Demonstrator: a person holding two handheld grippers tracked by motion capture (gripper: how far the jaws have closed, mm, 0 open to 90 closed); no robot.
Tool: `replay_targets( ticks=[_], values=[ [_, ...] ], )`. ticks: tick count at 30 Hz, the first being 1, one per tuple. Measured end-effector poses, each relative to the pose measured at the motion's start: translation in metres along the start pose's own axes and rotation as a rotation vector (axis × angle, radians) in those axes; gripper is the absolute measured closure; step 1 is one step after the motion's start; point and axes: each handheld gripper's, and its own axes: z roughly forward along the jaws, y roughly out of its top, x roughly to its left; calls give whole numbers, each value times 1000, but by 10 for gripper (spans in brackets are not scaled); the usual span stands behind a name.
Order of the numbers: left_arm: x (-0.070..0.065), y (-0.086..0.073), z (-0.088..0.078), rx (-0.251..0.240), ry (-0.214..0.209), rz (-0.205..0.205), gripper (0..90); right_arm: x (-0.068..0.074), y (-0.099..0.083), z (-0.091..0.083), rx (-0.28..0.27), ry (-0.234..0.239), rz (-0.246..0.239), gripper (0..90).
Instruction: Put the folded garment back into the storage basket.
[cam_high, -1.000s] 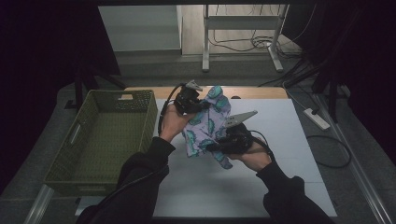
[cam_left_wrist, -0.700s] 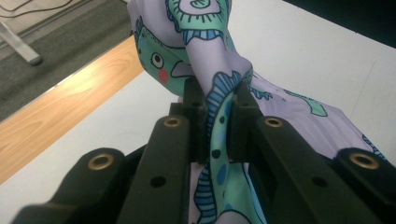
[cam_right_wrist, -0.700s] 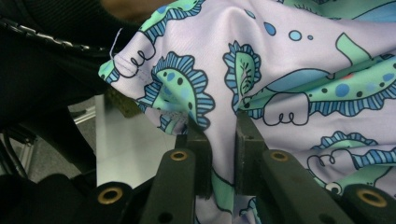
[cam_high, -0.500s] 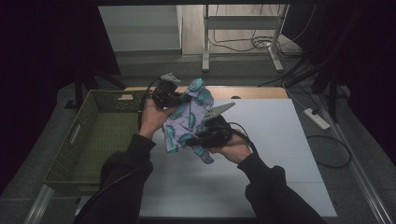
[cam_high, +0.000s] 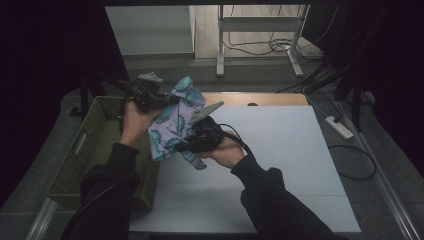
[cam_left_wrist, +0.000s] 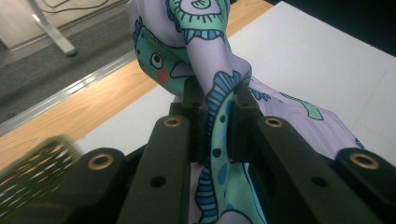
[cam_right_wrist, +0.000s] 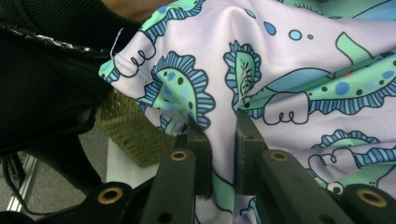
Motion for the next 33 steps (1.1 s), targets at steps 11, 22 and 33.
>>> replay_targets(
  ticks=[11, 22, 33],
  values=[
    [30, -19, -45, -3, 34, -40, 806, 16, 37, 38, -1, 40, -44, 797],
    [55, -45, -80, 11, 77, -69, 806, 32, 62, 82, 19, 70, -75, 797],
    [75, -71, -106, 22, 99, -92, 806, 47, 77, 125, 35, 91, -94, 796]
  ],
)
